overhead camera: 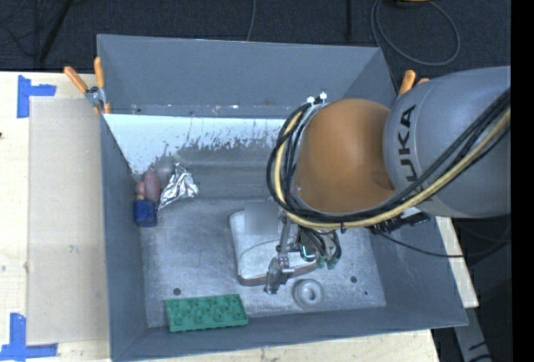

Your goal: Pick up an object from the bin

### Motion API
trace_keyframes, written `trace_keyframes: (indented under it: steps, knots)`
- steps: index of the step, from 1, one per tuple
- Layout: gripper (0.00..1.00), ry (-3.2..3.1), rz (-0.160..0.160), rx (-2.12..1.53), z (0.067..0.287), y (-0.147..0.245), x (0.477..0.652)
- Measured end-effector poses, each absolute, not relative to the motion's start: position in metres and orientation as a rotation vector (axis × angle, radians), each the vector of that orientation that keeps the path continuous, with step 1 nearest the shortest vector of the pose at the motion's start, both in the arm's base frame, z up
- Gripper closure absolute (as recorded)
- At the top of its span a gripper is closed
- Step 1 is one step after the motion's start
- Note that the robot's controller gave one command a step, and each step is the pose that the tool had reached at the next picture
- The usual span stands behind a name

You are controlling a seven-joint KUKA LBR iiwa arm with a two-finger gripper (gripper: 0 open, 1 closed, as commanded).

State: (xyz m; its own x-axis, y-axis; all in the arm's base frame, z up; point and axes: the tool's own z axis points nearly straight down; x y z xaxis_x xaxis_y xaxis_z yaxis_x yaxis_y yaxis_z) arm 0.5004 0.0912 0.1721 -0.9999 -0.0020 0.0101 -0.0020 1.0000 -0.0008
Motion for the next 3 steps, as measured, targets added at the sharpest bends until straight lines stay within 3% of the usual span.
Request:
trace_keyframes:
  steps: [1, 3]
  knots:
    - [0.00, -3.119, -0.004, 0.492, 0.101, 0.056, 0.498]
    - [0.00, -3.029, -0.018, 0.968, 0.091, 0.030, 0.509]
